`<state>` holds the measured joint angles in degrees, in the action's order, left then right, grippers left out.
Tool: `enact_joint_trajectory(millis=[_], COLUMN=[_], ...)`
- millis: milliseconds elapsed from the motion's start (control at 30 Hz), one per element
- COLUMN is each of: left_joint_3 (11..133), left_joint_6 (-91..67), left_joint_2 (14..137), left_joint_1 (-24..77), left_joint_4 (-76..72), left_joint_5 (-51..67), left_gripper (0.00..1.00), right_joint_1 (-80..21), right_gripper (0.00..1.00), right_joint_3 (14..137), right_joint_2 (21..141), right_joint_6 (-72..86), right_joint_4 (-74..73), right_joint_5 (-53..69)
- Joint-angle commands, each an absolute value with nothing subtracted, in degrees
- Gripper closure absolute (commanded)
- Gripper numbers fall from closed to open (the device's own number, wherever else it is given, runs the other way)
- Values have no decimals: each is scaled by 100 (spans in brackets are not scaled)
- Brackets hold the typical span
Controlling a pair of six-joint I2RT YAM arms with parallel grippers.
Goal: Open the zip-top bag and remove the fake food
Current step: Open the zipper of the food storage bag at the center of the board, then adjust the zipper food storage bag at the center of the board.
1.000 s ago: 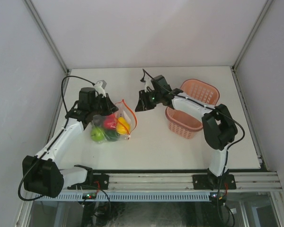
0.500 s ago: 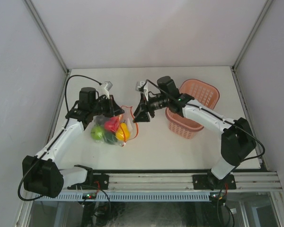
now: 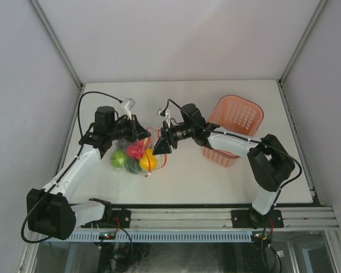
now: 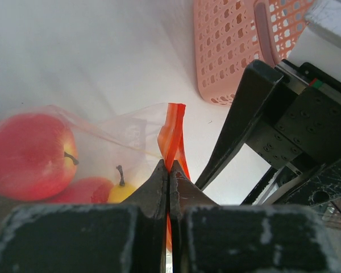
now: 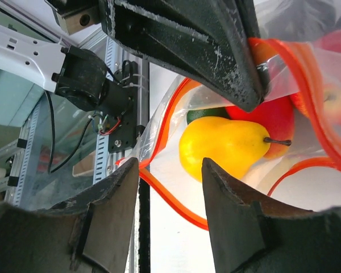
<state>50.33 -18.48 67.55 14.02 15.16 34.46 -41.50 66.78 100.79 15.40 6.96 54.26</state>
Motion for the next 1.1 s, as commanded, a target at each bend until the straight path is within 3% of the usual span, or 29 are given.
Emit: enact_joint_trajectory(millis=[0, 233, 433, 833, 900, 1067], left_joint_3=[4938, 4939, 4950, 5148, 5538, 6667], left_joint_6=[-1912, -1791, -1702, -1230, -1049, -244], left_joint_2=[6643, 6672, 6785, 7339, 7643, 8523], left_joint_1=[1430, 1426, 1427, 1886, 1965, 2259], left_joint_4=[1199, 1191, 1178, 1340, 1524, 2530], left_joint_5=[3716, 3964, 4266, 5008, 5267, 5380], left_gripper=[100, 100, 100, 100, 100, 100], right_joint_1=[-4114, -4023, -4134, -4404, -4392, -4032], right_gripper=[51, 52, 52, 50, 49, 49], right_joint_3=[6715, 6710, 6710, 6813, 6719, 6176], right_joint_2=[9985, 9983, 9705, 9027, 8854, 8466], right_joint_6=[1447, 1076, -292, -5610, -6672, -7535], right_joint_4=[1193, 1311, 864, -2065, -2735, -2670], right_joint_5=[5454, 5793, 5817, 6023, 5740, 5467])
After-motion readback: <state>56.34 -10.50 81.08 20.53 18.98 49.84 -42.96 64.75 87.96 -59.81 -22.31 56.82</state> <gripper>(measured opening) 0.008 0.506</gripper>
